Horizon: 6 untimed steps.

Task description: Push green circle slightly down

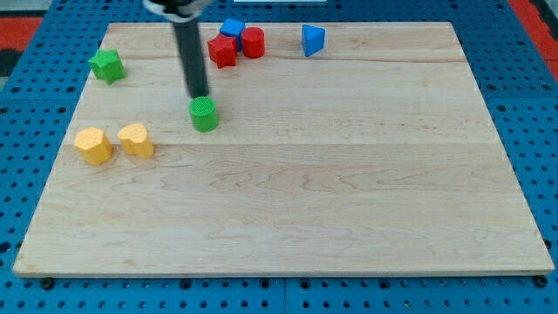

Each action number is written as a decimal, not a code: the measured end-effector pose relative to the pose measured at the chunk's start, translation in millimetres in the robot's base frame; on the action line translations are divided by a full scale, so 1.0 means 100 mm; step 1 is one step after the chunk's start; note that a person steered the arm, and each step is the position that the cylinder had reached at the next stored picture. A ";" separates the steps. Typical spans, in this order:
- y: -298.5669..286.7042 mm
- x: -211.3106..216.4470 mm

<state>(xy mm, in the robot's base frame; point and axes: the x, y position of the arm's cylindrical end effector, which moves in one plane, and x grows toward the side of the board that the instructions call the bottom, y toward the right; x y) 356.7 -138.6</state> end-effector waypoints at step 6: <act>0.13 0.34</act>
